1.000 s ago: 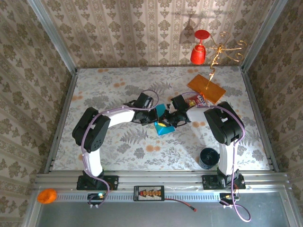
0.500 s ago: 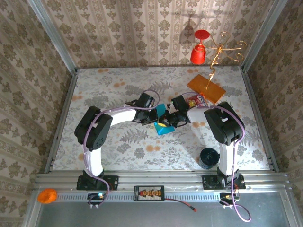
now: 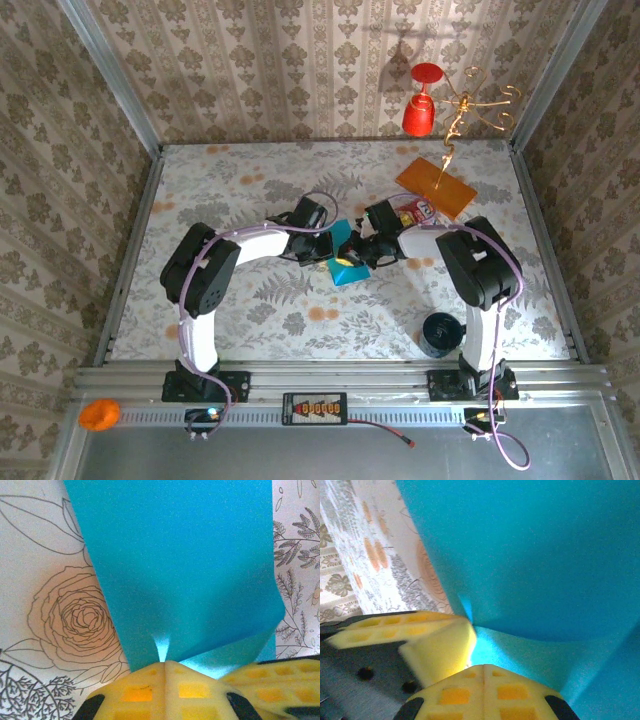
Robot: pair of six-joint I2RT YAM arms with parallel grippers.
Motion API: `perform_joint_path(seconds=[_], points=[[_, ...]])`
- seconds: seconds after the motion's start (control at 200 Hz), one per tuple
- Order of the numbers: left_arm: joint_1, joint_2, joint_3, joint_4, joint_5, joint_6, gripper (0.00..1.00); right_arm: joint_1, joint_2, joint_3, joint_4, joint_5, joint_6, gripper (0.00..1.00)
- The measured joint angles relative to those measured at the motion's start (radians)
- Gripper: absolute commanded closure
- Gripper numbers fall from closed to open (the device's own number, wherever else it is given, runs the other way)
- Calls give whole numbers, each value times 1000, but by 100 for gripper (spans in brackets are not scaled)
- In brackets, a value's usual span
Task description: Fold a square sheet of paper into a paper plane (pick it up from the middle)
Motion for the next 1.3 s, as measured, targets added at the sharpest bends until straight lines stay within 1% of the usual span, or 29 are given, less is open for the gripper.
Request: perform_joint_path(seconds=[0.11,0.275,0.565,0.775,1.04,1.3], points=[[2,0,0,0,4,21,100,-11,-35,1,-32,16,-25,95],[19,8,6,-4,34,80,100,-17,-37,8,-102,44,-94,95],[46,42,55,-45,103,179,100,-17,21,96,-180,64,-186,95],[46,48,61,-45,113,192,100,-17,29,144,-206,71,-224,95],[46,51,66,-47,113,206,100,-18,61,143,-228,96,-258,96],[47,60,82,-68,113,208,100,-25,50,97,-161,89,-260,96]])
